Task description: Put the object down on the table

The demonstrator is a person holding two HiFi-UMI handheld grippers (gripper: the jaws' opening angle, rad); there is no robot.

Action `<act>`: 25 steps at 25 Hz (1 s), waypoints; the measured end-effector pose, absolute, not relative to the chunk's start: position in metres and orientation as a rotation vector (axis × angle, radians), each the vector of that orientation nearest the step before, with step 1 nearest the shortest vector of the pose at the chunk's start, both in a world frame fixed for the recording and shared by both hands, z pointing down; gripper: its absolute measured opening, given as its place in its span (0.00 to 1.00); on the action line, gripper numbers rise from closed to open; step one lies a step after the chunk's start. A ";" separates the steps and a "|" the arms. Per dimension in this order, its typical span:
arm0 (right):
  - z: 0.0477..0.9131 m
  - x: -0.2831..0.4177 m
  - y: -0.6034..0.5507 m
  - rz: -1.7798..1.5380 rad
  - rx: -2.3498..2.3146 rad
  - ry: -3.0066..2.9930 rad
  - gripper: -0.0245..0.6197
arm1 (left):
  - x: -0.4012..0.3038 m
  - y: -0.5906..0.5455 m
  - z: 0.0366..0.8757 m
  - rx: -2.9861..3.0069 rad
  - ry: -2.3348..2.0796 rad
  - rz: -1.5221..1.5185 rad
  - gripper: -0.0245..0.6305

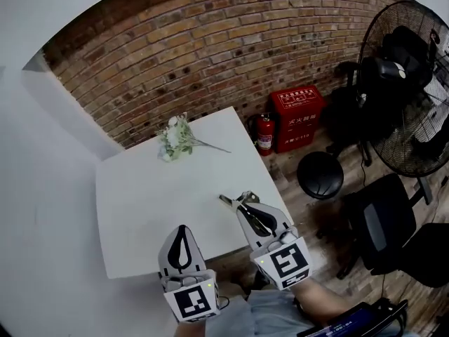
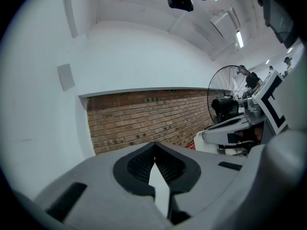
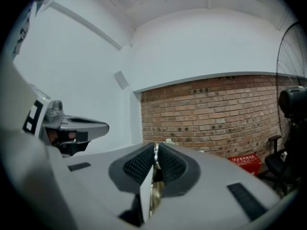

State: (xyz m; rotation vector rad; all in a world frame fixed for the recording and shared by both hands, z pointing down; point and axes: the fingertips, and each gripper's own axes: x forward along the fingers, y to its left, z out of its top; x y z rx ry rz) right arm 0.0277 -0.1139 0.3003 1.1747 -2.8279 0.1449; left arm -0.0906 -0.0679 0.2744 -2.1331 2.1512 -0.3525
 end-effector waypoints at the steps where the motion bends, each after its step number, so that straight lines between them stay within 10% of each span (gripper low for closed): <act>1: 0.300 0.024 -0.116 0.130 1.159 -2.833 0.09 | -0.094 -0.069 0.274 -2.126 2.167 -0.344 0.05; 25: 0.337 -0.067 -0.176 0.219 1.099 -2.728 0.09 | -0.183 -0.135 0.314 -2.227 2.240 -0.386 0.05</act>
